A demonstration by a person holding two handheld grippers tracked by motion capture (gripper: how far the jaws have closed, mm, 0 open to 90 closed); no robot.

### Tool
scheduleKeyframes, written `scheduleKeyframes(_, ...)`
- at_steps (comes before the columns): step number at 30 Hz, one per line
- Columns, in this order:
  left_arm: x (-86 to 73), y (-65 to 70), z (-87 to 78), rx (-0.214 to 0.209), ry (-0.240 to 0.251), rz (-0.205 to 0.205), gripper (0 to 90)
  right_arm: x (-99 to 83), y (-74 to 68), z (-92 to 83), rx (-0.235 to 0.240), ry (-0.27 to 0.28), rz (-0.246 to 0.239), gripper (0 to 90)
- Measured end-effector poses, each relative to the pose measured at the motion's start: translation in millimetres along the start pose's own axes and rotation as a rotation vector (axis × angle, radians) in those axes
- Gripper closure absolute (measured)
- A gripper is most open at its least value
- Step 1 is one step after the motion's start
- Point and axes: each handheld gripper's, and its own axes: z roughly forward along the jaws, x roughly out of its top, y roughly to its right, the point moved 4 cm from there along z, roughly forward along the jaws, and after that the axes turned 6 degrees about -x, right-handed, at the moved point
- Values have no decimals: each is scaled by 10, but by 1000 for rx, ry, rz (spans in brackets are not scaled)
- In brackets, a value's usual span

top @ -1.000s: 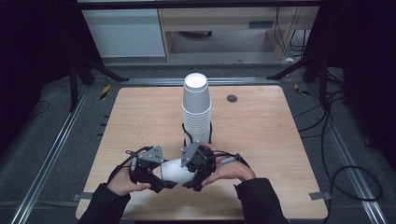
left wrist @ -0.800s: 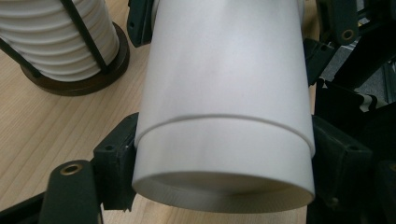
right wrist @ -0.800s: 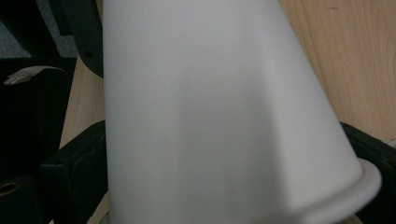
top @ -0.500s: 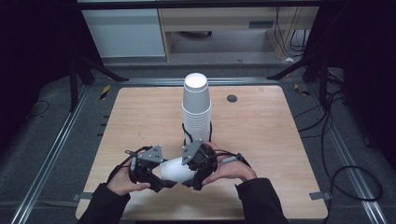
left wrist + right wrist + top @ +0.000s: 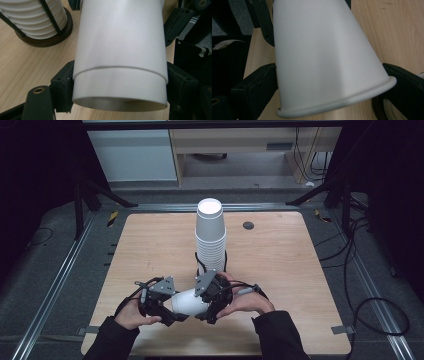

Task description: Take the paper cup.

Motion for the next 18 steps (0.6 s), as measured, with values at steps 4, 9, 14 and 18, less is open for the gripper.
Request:
scheduleKeyframes(4, -22, -21, 6, 3, -10, -9, 230, 4, 11, -38, -3, 17, 8, 25)
scheduleKeyframes(9, -57, -56, 19, 11, -21, -19, 230, 4, 24, -107, -4, 36, 16, 27)
scheduleKeyframes(14, -99, -103, 16, 14, -19, -39, 229, 8, 30, -178, -5, 59, 20, 28)
scheduleKeyframes(18, -126, -145, -40, 13, 13, -57, 228, 1, 52, -256, -12, 88, 37, 28)
